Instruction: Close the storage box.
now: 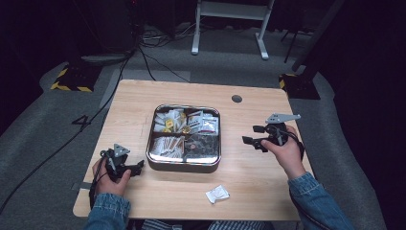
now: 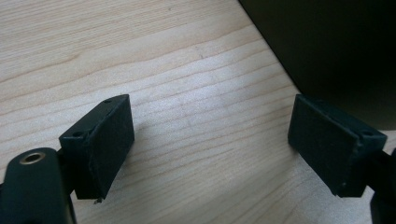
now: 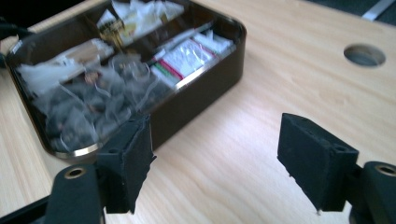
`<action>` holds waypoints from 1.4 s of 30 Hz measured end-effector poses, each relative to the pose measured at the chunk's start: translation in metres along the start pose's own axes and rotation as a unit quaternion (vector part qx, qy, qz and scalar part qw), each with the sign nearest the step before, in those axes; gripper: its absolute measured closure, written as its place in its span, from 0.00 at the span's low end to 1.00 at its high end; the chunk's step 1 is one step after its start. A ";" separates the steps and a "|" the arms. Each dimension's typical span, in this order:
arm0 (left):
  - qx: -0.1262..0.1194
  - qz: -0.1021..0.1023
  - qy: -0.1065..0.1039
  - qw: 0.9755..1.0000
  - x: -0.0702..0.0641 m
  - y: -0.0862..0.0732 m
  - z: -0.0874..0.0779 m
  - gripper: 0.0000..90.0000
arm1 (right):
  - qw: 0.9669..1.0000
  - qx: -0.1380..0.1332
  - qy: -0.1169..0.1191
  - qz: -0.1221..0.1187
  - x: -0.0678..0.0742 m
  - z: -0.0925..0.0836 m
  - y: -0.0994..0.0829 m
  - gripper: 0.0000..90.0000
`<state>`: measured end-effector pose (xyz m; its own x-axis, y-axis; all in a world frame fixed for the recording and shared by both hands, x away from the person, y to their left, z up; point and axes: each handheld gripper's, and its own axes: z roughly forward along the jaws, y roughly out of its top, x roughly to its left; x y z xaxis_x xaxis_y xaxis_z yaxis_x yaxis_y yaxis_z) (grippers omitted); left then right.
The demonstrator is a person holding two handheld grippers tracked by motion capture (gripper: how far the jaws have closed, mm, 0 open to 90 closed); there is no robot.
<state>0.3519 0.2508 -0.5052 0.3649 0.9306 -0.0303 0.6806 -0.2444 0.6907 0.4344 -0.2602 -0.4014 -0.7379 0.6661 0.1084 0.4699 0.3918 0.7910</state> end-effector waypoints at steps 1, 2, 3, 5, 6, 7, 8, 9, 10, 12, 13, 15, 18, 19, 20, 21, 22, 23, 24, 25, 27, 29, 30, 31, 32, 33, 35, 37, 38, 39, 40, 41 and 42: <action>0.000 0.001 0.000 1.000 0.000 0.000 0.000 0.16 | 1.000 0.001 0.000 0.003 -0.001 -0.001 -0.004 0.29; 0.000 0.000 0.000 1.000 0.000 0.000 0.000 0.16 | 1.000 0.002 0.000 0.006 -0.003 -0.002 -0.007 0.28; 0.000 0.000 -0.001 1.000 0.000 0.000 0.000 0.16 | 1.000 0.004 -0.001 0.009 -0.004 -0.003 -0.010 0.27; 0.000 0.000 -0.001 1.000 0.000 0.000 0.000 0.16 | 1.000 0.005 0.000 0.015 -0.007 -0.005 -0.017 0.26; 0.000 0.001 -0.001 1.000 0.000 0.000 0.000 0.16 | 1.000 0.005 0.003 0.020 -0.008 -0.006 -0.021 0.26; 0.000 0.001 -0.001 1.000 0.000 0.000 0.000 0.16 | 1.000 0.001 0.009 0.028 -0.011 -0.008 -0.025 0.26; 0.000 0.000 0.000 1.000 0.000 0.000 0.000 0.16 | 0.999 -0.002 0.011 0.036 -0.013 -0.009 -0.030 0.26; 0.000 0.000 0.000 1.000 0.000 0.000 0.000 0.16 | 0.999 0.004 0.010 0.040 -0.015 -0.008 -0.034 0.26; 0.000 0.000 0.000 1.000 0.000 0.000 0.000 0.16 | 0.999 0.011 0.009 0.041 -0.017 -0.008 -0.037 0.26; 0.000 0.000 0.000 1.000 0.000 0.000 0.000 0.16 | 0.999 0.012 0.007 0.045 -0.020 -0.008 -0.043 0.26; 0.000 0.000 0.000 1.000 0.000 0.000 0.000 0.16 | 0.999 0.014 0.005 0.047 -0.021 -0.008 -0.046 0.26; 0.000 0.000 0.000 1.000 0.000 0.000 0.000 0.16 | 0.999 0.021 0.003 0.049 -0.023 -0.007 -0.055 0.26; 0.000 0.000 0.000 1.000 0.000 0.000 0.000 0.16 | 0.998 0.025 0.001 0.050 -0.025 -0.006 -0.060 0.26; 0.000 0.000 0.000 1.000 0.000 0.000 0.000 0.16 | 0.998 0.028 0.001 0.051 -0.025 -0.005 -0.063 0.26; 0.000 0.000 -0.001 1.000 0.000 0.000 0.000 0.16 | 0.998 0.031 0.000 0.054 -0.026 -0.004 -0.065 0.26; 0.000 0.000 0.000 1.000 0.000 0.000 0.000 0.16 | 0.998 0.032 -0.004 0.052 -0.028 -0.002 -0.069 0.26; 0.000 0.000 0.000 1.000 0.000 0.000 0.000 0.16 | 0.998 0.033 -0.006 0.049 -0.029 -0.001 -0.071 0.26; 0.000 0.000 0.000 1.000 0.000 0.000 0.000 0.16 | 0.998 0.035 -0.010 0.049 -0.029 0.000 -0.074 0.26; 0.000 0.000 -0.001 1.000 0.000 0.000 0.000 0.16 | 0.998 0.035 -0.014 0.046 -0.030 0.002 -0.076 0.26; 0.000 -0.001 -0.001 1.000 0.000 0.000 0.000 0.16 | 0.998 0.035 -0.016 0.044 -0.031 0.003 -0.077 0.26; 0.000 -0.001 -0.001 1.000 0.000 0.000 0.000 0.16 | 0.998 0.035 -0.019 0.041 -0.031 0.004 -0.080 0.26; 0.000 0.000 -0.001 1.000 0.000 0.000 0.000 0.16 | 0.998 0.033 -0.009 0.047 -0.031 0.008 -0.086 0.26; 0.000 0.000 -0.001 1.000 0.000 0.000 0.000 0.16 | 0.999 0.031 -0.010 0.044 -0.031 0.009 -0.088 0.26; 0.000 0.000 -0.001 1.000 0.000 0.000 0.000 0.16 | 0.999 0.031 -0.010 0.044 -0.031 0.009 -0.088 0.26; 0.000 0.000 -0.001 1.000 0.000 0.000 0.000 0.16 | 0.999 0.028 -0.011 0.036 -0.030 0.010 -0.090 0.26; 0.000 0.000 -0.001 1.000 0.000 0.000 0.000 0.16 | 0.999 0.026 -0.012 0.033 -0.030 0.011 -0.092 0.26; 0.000 0.000 -0.001 1.000 0.000 0.000 0.000 0.16 | 0.999 0.027 -0.013 0.025 -0.028 0.013 -0.095 0.25; 0.000 0.000 -0.001 1.000 0.000 0.000 0.000 0.16 | 0.999 0.027 -0.014 0.019 -0.028 0.014 -0.096 0.25; 0.000 0.000 -0.001 1.000 0.000 0.000 0.000 0.16 | 0.999 0.028 -0.017 0.009 -0.026 0.016 -0.098 0.25; 0.000 0.000 -0.001 1.000 0.000 0.000 0.000 0.16 | 0.999 0.029 -0.020 0.004 -0.025 0.017 -0.099 0.25; 0.000 0.000 0.000 1.000 0.000 0.000 0.000 0.16 | 0.999 0.029 -0.021 0.000 -0.025 0.017 -0.099 0.25; 0.000 0.000 -0.001 1.000 0.000 0.000 0.000 0.16 | 0.999 0.029 -0.024 -0.007 -0.024 0.018 -0.100 0.25; 0.000 0.000 -0.001 1.000 0.000 0.000 0.000 0.16 | 0.999 0.029 -0.028 -0.012 -0.023 0.018 -0.100 0.25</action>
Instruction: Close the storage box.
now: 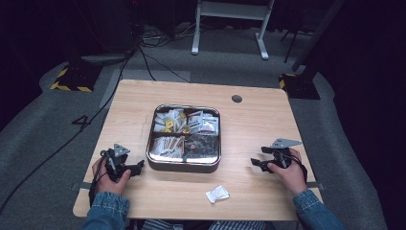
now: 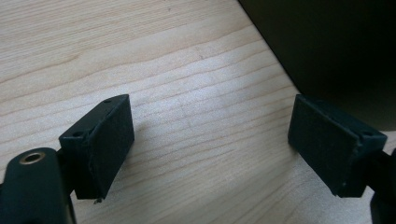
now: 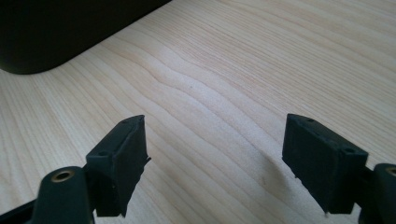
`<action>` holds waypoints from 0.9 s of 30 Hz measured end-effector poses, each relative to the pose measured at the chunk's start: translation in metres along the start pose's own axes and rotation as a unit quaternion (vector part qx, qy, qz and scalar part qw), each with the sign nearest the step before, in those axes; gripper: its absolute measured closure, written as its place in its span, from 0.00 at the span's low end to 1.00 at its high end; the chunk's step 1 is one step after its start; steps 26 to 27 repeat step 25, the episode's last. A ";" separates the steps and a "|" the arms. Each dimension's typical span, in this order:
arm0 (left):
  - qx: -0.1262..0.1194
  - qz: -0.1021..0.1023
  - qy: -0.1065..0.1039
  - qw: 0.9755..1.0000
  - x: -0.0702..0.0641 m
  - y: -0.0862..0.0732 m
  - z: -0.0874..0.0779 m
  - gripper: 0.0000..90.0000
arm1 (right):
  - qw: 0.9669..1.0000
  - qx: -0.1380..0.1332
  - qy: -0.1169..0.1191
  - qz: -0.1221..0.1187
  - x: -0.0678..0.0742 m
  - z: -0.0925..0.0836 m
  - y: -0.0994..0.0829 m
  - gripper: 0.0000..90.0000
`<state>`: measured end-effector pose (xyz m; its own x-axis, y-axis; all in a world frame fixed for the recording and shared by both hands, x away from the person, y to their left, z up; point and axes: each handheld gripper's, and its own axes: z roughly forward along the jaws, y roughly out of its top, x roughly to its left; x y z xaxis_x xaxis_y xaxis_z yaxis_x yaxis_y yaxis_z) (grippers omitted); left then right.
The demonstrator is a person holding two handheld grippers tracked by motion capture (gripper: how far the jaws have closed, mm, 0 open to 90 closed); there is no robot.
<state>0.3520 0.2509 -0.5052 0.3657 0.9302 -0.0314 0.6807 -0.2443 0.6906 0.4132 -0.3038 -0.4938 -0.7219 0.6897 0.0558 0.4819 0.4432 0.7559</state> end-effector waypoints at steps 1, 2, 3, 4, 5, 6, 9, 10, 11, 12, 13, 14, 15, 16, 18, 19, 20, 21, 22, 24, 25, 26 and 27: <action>0.000 0.000 0.000 1.000 0.000 0.000 0.000 0.16 | 1.000 -0.001 -0.003 -0.002 0.000 0.000 0.000 0.25; 0.000 0.000 0.000 1.000 0.000 0.000 0.000 0.16 | 1.000 0.000 -0.007 -0.005 0.001 0.000 -0.001 0.25; 0.000 0.000 0.000 1.000 0.000 0.000 0.000 0.16 | 1.000 0.001 -0.010 -0.009 0.001 0.001 -0.001 0.25; 0.000 0.000 0.000 1.000 0.000 0.000 0.000 0.16 | 1.000 0.003 -0.012 -0.010 0.002 0.001 -0.002 0.25; 0.000 0.000 0.000 1.000 0.000 0.000 0.000 0.16 | 1.000 0.009 -0.014 -0.012 0.002 0.003 -0.003 0.25; 0.000 0.000 0.000 1.000 0.000 0.000 0.000 0.16 | 1.000 0.017 -0.016 -0.012 0.002 0.004 -0.003 0.24; 0.000 0.000 0.000 1.000 0.000 0.000 0.000 0.16 | 0.999 0.018 -0.032 -0.014 0.003 0.009 -0.007 0.15; 0.000 0.000 0.000 1.000 0.000 0.000 0.000 0.16 | 0.999 0.018 -0.032 -0.013 0.002 0.010 -0.007 0.15; 0.000 0.000 0.000 1.000 0.000 0.000 0.000 0.16 | 0.999 0.018 -0.032 -0.013 0.002 0.010 -0.007 0.15; 0.000 0.000 0.000 1.000 0.000 0.000 0.000 0.16 | 0.999 0.018 -0.032 -0.013 0.002 0.010 -0.007 0.15; 0.000 0.000 0.000 1.000 0.000 0.000 0.000 0.16 | 0.999 0.018 -0.031 -0.013 0.002 0.009 -0.007 0.15; 0.000 0.000 0.000 1.000 0.000 0.000 0.000 0.16 | 0.999 0.018 -0.031 -0.013 0.002 0.009 -0.007 0.15; 0.000 0.000 0.000 1.000 0.000 0.000 0.000 0.16 | 0.999 0.018 -0.031 -0.013 0.002 0.010 -0.007 0.15; 0.000 0.000 0.001 1.000 0.000 0.000 0.000 0.16 | 0.999 0.018 -0.032 -0.013 0.002 0.010 -0.007 0.15; 0.000 0.000 0.000 1.000 0.000 0.000 0.000 0.16 | 0.999 0.018 -0.032 -0.014 0.002 0.010 -0.007 0.15; 0.000 0.000 0.000 1.000 0.000 0.000 0.000 0.16 | 0.999 0.018 -0.032 -0.014 0.002 0.010 -0.007 0.15; 0.000 0.001 0.000 1.000 0.000 0.000 0.000 0.16 | 0.999 0.018 -0.032 -0.014 0.002 0.010 -0.007 0.15; 0.000 0.000 0.000 1.000 0.000 0.000 0.000 0.16 | 0.999 0.018 -0.032 -0.014 0.002 0.010 -0.007 0.15; 0.000 0.000 0.000 1.000 0.000 0.000 0.000 0.16 | 0.999 0.018 -0.032 -0.013 0.002 0.010 -0.007 0.15; 0.000 0.000 0.000 1.000 0.000 0.000 0.000 0.16 | 0.999 0.018 -0.031 -0.014 0.002 0.010 -0.007 0.15; 0.000 0.000 0.000 1.000 0.000 0.000 0.000 0.16 | 0.999 0.018 -0.032 -0.014 0.002 0.010 -0.007 0.15; 0.000 0.000 0.000 1.000 0.000 0.000 0.000 0.16 | 0.999 0.018 -0.032 -0.014 0.002 0.010 -0.007 0.15; 0.000 0.000 0.000 1.000 0.000 0.000 0.000 0.16 | 0.999 0.018 -0.032 -0.014 0.002 0.010 -0.007 0.15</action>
